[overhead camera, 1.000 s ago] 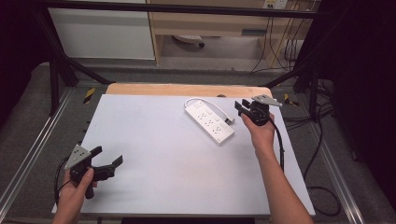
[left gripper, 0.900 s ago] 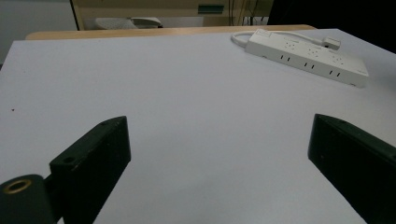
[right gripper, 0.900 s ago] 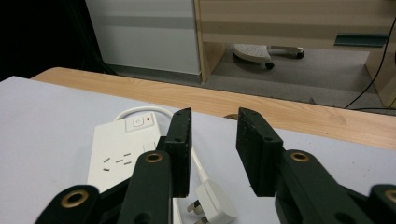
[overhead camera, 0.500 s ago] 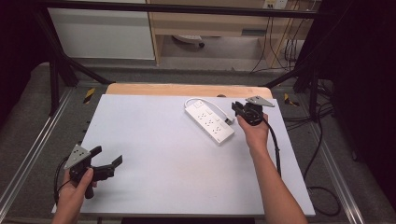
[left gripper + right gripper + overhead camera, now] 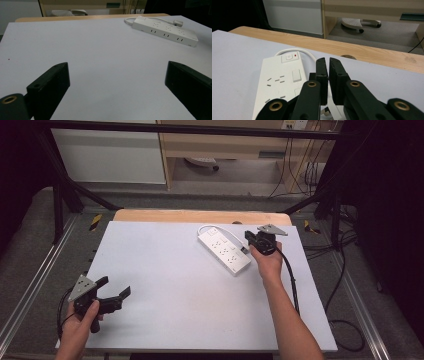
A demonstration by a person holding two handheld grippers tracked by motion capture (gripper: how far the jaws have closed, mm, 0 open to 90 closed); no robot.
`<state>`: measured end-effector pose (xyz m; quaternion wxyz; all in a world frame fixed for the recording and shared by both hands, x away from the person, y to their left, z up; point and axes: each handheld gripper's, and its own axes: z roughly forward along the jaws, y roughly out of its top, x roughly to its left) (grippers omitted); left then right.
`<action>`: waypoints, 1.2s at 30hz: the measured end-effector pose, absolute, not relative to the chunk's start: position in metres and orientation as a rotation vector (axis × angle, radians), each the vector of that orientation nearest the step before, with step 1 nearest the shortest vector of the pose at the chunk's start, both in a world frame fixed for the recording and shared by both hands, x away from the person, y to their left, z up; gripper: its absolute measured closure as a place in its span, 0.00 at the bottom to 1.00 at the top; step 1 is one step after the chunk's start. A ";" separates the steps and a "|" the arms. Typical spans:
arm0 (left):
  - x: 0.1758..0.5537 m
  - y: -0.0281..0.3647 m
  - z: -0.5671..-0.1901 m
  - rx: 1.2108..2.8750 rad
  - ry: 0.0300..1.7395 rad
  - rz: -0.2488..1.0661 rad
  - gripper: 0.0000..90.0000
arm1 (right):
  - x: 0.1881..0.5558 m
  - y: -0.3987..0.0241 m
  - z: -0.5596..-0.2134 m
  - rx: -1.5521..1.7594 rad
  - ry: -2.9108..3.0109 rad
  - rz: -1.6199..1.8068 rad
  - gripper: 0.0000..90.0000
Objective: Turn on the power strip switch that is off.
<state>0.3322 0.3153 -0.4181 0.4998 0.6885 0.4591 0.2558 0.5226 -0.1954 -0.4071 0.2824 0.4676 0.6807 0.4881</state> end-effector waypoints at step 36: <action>0.330 0.318 -0.417 1.665 1.106 0.624 0.07 | 0.526 -0.176 -0.433 1.273 1.907 1.269 1.00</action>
